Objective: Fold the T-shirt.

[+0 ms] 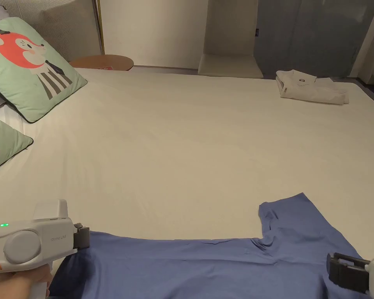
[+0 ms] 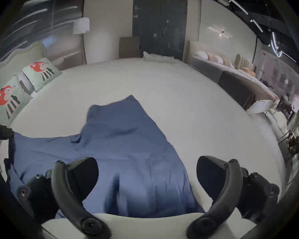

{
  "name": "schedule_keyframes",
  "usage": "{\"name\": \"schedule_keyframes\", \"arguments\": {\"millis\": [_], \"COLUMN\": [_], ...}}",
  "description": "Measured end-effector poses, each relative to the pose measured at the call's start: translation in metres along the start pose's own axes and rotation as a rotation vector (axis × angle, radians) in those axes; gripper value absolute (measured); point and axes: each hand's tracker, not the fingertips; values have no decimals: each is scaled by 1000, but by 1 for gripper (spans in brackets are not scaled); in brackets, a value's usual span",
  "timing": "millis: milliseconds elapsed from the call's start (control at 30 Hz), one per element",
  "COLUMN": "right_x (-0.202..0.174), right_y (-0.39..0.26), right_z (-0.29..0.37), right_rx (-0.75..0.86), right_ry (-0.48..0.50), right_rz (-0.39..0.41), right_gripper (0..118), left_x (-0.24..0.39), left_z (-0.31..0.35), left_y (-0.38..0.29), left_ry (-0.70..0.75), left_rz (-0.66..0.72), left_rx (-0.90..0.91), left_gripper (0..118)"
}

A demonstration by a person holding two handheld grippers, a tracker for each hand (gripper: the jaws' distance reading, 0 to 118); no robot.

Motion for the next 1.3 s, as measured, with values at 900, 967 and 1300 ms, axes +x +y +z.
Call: {"name": "schedule_keyframes", "arguments": {"millis": [900,967,1300], "right_x": [44,47,48], "right_y": [43,37,-41], "right_z": [66,91,179], "right_rx": [-93,-82,-77], "right_ry": [132,167,180], "right_rz": [39,9,78], "right_gripper": [5,5,5], "left_x": [-12,-14,-37], "left_z": [62,77,141], "left_y": [-7,-12,-87], "left_ry": [-21,-24,-19], "left_rz": [-2,-4,5], "left_rx": [39,50,47], "left_gripper": [3,3,3]}}
